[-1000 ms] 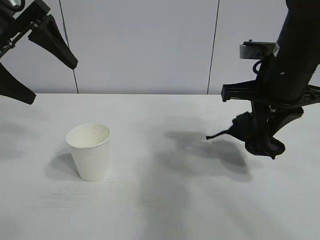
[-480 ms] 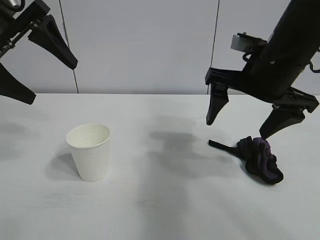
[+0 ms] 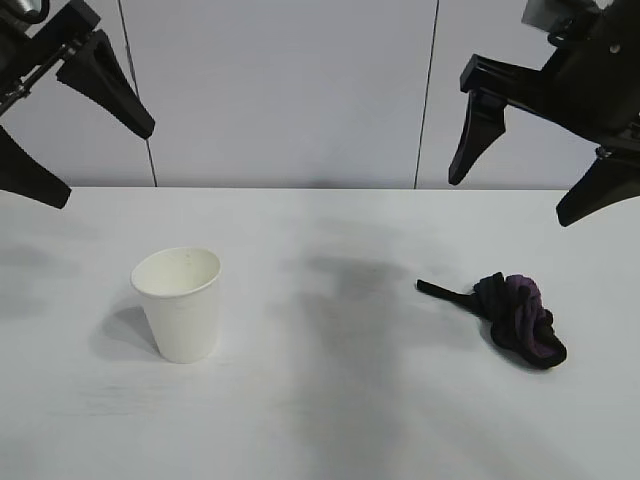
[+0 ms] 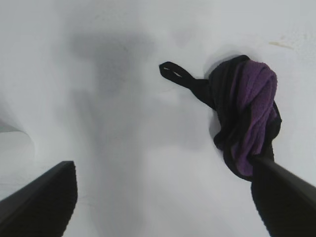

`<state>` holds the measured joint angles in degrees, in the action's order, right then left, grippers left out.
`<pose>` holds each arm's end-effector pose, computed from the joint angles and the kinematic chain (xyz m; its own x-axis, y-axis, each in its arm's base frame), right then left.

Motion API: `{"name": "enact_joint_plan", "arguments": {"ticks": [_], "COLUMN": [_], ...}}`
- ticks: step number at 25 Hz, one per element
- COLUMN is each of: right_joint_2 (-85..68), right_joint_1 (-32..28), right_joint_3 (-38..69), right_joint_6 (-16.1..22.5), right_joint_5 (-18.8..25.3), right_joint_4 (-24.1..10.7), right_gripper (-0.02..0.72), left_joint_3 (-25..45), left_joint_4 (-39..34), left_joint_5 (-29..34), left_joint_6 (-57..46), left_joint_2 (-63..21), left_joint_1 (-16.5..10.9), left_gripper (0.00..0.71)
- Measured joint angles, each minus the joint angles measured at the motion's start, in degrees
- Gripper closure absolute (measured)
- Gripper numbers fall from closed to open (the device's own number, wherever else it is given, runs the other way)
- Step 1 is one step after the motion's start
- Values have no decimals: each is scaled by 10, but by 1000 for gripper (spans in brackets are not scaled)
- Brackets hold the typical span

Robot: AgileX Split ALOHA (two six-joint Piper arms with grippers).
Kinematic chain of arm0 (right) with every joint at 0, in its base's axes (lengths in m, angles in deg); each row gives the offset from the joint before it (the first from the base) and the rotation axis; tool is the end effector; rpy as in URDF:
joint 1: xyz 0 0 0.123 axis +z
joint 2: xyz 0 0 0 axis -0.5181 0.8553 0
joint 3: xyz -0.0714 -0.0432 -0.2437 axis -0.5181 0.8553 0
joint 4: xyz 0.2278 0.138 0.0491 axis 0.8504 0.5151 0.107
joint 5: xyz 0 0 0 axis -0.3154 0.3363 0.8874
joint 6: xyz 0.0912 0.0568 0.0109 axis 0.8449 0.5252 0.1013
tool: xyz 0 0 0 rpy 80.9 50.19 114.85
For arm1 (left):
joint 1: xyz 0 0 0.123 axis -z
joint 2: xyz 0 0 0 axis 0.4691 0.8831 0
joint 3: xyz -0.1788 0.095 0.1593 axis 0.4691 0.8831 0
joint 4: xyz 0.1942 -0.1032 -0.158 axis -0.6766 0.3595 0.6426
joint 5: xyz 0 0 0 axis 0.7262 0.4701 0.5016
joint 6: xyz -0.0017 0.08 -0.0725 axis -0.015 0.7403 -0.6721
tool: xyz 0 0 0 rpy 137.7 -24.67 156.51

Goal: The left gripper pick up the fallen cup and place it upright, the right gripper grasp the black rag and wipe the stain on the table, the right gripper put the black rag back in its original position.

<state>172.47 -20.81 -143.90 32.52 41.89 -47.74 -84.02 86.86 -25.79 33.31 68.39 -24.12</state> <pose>0.3453 0.0832 0.1958 -0.9177 0.1794 -0.3546 0.0681 0.9501 0.3044 0.3533 -0.0878 0.1954 -0.9657 -0.0786 -0.2476 0.0913 0.7897 -0.6067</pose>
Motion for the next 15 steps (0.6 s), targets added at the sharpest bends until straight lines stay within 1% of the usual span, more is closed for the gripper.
{"name": "enact_joint_plan", "arguments": {"ticks": [6, 11, 15], "right_joint_2": [0, 0, 0], "right_joint_1": [0, 0, 0], "right_joint_3": [-34, -37, -37], "right_joint_6": [-1, -1, -1], "right_joint_5": [8, 25, 26], "right_joint_4": [1, -3, -5], "right_gripper": [41, 41, 41], "left_joint_3": [0, 0, 0], "left_joint_4": [0, 0, 0], "left_joint_5": [0, 0, 0], "left_joint_6": [0, 0, 0], "left_joint_2": [0, 0, 0], "left_joint_1": [0, 0, 0], "left_gripper": [17, 17, 17]}}
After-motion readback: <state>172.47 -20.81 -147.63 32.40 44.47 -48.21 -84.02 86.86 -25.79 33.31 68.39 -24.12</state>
